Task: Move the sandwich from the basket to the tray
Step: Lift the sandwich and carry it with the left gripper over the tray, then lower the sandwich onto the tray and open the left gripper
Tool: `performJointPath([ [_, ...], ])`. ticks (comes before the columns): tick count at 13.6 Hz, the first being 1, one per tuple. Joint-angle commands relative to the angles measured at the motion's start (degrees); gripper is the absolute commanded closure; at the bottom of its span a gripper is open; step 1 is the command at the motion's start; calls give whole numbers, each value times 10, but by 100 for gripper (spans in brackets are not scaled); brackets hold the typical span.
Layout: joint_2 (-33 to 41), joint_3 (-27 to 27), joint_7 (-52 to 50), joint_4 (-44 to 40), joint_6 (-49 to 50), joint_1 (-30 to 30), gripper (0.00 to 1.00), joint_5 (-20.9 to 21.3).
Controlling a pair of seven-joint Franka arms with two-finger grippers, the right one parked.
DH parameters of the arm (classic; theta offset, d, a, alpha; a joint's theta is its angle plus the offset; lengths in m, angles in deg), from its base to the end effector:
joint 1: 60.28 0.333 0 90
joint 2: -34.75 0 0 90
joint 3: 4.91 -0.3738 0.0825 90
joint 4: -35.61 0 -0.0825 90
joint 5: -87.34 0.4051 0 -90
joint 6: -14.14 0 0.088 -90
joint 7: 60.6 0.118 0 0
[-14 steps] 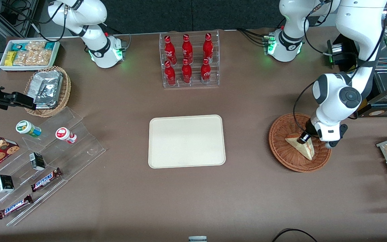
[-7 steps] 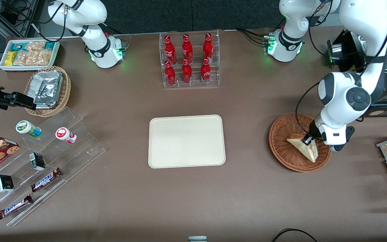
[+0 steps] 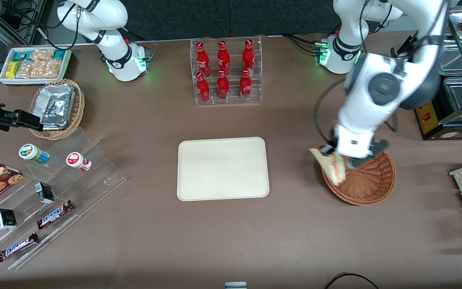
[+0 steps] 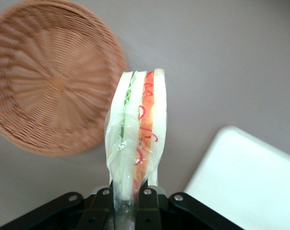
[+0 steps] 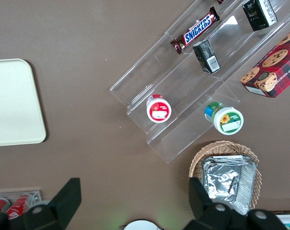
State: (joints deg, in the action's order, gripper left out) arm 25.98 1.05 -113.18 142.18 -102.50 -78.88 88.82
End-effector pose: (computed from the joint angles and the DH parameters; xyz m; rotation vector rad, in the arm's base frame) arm 0.5754 -0.2578 0.4756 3.0430 0.7433 0.0361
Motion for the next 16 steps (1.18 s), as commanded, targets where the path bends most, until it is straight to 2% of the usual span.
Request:
performJointPath([
  [1, -68, -9, -22, -70, 12, -89, 91, 12],
  [5, -175, -9, -44, -155, 0, -180, 94, 36],
  [7, -207, -9, -48, -166, -40, -202, 95, 59],
  [11, -266, -9, -37, -201, -72, -250, 99, 61],
  [13, -309, -9, -39, -239, -77, -256, 98, 61],
  [16, -331, -9, -37, -242, -87, -260, 98, 76],
])
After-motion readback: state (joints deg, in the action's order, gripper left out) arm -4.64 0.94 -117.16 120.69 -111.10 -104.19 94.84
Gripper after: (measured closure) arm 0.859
